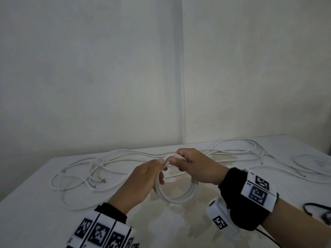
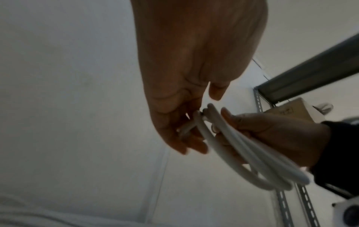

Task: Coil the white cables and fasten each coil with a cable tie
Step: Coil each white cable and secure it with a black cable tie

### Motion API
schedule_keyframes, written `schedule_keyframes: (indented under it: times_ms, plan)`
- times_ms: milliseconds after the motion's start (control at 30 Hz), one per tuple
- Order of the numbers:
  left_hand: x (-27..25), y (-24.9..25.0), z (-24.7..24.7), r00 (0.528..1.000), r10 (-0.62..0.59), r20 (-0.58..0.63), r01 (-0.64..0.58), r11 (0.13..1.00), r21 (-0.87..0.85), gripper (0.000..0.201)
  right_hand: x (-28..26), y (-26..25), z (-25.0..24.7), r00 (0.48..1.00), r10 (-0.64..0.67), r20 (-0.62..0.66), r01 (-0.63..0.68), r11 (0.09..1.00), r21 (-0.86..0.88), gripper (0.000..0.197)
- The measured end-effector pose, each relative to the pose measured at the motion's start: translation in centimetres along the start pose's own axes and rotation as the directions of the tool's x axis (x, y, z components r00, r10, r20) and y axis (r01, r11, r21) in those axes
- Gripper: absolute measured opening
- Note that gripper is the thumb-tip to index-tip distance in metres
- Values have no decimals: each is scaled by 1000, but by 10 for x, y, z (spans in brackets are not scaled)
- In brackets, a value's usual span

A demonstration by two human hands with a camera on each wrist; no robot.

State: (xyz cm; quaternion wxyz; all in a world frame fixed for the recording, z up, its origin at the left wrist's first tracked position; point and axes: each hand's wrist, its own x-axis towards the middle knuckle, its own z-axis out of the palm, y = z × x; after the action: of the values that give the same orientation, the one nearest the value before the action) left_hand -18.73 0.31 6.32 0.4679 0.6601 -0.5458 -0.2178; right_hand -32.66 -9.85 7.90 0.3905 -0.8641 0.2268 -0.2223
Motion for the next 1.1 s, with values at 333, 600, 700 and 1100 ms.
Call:
schedule_keyframes:
  times_ms: [333,600,700,1100]
  plan:
    - [2,9,18,991,-77,109,99,972,-215,36,-4,0,-3,1000,18,7,-19,990,138,20]
    - [1,13,25,995,-94,-45,80,962,-260,35,-5,3,-1,997,-23,-67,36,982,187,32]
    - [2,8,23,991,-78,-113,51,973,-224,35,-9,3,-4,992,-18,-124,41,982,187,34]
    - [1,3,23,989,14,-149,-30,993,-110,32,-10,5,1,986,-52,-159,22,983,-181,29]
